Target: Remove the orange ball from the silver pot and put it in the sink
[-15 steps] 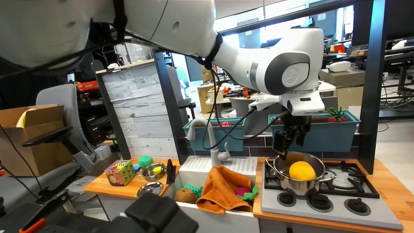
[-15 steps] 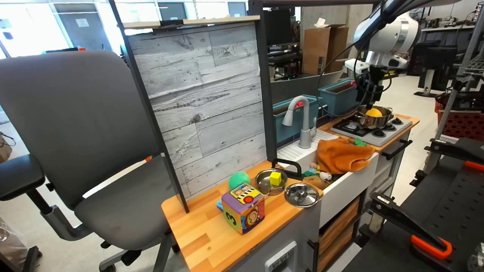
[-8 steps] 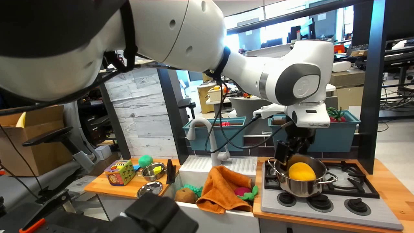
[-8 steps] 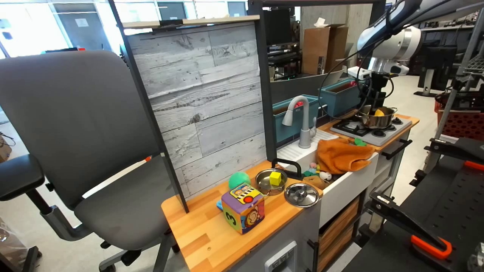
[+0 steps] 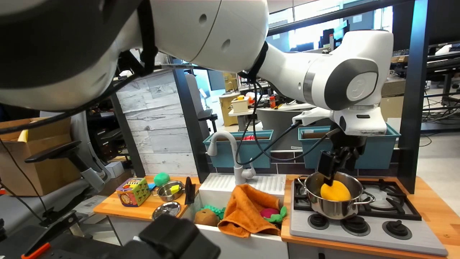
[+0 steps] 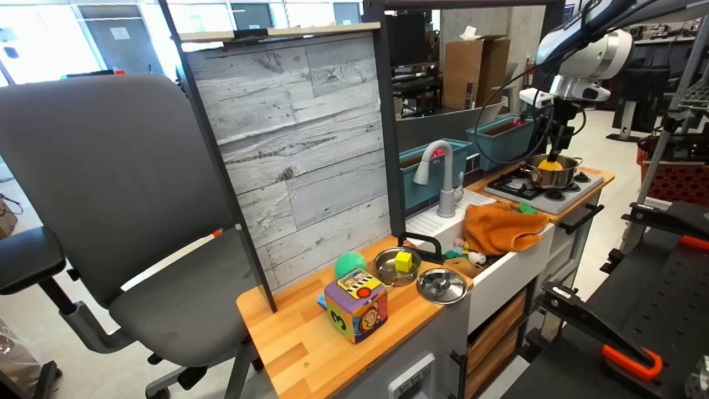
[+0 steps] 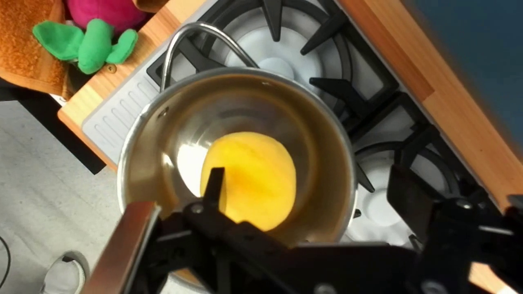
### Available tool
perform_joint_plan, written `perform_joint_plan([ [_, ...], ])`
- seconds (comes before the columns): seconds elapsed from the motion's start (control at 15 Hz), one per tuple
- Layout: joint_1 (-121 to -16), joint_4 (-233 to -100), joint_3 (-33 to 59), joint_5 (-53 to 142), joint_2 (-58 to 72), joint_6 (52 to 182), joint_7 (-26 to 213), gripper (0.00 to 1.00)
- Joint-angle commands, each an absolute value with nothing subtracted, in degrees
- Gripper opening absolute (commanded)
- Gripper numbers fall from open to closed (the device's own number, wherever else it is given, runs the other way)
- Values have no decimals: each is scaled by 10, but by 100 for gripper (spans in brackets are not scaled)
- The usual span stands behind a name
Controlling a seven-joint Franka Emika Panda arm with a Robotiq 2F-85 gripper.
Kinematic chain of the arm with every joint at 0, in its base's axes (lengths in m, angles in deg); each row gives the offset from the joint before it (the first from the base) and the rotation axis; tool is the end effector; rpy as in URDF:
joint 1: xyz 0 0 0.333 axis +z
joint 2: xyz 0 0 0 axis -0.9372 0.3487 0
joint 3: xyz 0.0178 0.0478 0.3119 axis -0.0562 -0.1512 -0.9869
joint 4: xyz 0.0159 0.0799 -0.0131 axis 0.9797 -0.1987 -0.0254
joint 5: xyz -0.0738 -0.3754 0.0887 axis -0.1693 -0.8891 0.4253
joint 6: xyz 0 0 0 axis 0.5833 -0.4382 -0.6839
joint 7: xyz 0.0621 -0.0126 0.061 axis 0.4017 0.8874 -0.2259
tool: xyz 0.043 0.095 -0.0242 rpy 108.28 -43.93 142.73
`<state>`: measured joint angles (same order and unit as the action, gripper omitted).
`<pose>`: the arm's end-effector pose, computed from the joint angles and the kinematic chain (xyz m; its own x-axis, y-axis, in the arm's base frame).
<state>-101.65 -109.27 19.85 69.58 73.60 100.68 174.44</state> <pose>0.6458 -0.4591 0.0808 -0.6209 -0.7687 -0.1533 -0.7758 0.6306 -0.0200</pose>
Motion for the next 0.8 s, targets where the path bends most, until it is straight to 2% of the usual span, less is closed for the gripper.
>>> perform_joint_plan([
  [0.0,-1029,-1044,174,667,757,982,1764,100],
  [0.73,-1035,-1030,166,648,777,931,1769,100],
])
